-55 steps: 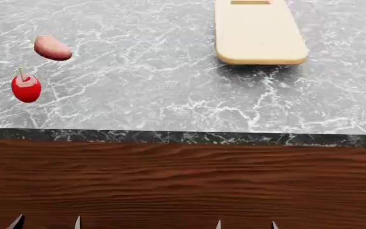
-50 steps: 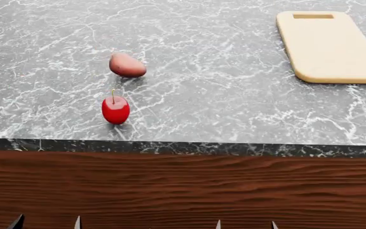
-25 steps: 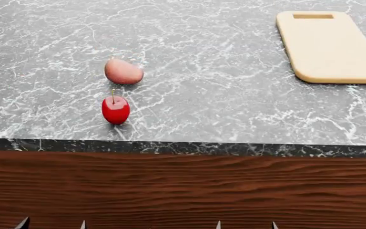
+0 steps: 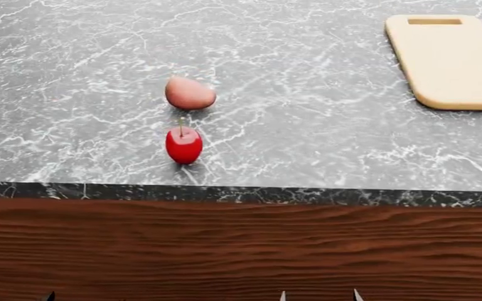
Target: Place the cherry and the sweet potato on separate cutting boards.
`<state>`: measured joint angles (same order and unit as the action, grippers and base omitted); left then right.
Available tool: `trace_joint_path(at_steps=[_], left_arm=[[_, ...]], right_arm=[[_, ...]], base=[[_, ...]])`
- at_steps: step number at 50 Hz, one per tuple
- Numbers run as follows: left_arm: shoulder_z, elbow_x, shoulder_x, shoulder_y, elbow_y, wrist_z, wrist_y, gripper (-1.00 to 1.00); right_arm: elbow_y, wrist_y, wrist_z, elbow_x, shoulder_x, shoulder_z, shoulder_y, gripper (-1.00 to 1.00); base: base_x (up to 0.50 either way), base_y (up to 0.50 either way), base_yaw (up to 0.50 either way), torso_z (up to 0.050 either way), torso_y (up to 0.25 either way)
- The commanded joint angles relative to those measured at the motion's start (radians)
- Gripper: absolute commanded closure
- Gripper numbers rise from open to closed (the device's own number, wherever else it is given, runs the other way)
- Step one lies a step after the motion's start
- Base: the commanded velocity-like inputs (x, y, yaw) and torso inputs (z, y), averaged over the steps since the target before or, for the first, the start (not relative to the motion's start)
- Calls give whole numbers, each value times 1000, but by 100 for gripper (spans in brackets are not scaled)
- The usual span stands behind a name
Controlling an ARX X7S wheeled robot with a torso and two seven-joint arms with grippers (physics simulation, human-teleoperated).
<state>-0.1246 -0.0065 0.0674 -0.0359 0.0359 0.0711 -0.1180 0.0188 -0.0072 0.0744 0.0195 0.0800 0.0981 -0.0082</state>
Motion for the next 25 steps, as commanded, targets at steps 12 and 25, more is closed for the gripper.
trace_joint_path(at_steps=[12,25], left_arm=[[-7,-25,12,-6,20,18,43,-100],[-32,-21,33,-3,13,38,51,-100]], right_arm=[[-5,16,33,-15,10,15,5,-100],[0,8,54,-8,26,33,5,-100]], base=[[0,300,0,0,0],[0,0,0,38,0]])
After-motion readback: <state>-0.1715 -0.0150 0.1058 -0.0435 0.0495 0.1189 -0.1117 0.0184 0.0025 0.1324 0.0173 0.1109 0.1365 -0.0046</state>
